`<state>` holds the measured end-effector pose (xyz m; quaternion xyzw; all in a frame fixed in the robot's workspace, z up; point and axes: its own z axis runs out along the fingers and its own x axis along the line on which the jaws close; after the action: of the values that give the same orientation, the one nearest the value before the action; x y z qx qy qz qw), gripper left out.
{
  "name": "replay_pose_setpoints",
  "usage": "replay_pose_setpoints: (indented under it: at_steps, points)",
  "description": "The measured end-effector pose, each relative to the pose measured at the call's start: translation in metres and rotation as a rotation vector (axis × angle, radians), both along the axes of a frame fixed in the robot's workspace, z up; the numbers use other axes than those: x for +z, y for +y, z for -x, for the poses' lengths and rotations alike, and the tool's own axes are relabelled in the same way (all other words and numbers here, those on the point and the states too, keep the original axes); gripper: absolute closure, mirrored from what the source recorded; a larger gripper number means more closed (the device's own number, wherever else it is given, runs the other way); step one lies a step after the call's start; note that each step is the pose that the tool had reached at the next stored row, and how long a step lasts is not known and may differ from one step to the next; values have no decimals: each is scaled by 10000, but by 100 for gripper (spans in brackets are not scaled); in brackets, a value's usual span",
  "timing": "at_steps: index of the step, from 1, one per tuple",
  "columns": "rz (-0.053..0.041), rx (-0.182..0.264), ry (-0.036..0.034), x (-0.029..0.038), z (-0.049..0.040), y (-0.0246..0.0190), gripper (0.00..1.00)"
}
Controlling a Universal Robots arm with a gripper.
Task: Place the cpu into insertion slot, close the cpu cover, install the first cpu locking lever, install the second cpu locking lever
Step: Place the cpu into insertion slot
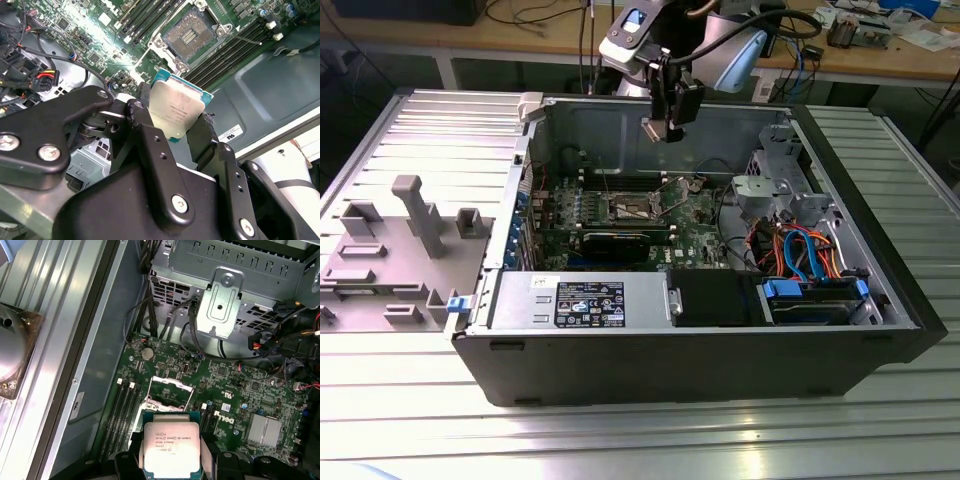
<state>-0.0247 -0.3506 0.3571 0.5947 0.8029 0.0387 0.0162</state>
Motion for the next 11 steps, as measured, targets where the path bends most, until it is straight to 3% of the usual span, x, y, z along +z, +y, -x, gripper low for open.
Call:
replay_pose_setpoints:
  at_steps: [11]
  points:
    - [0,-6,4,-1,0,0,46]
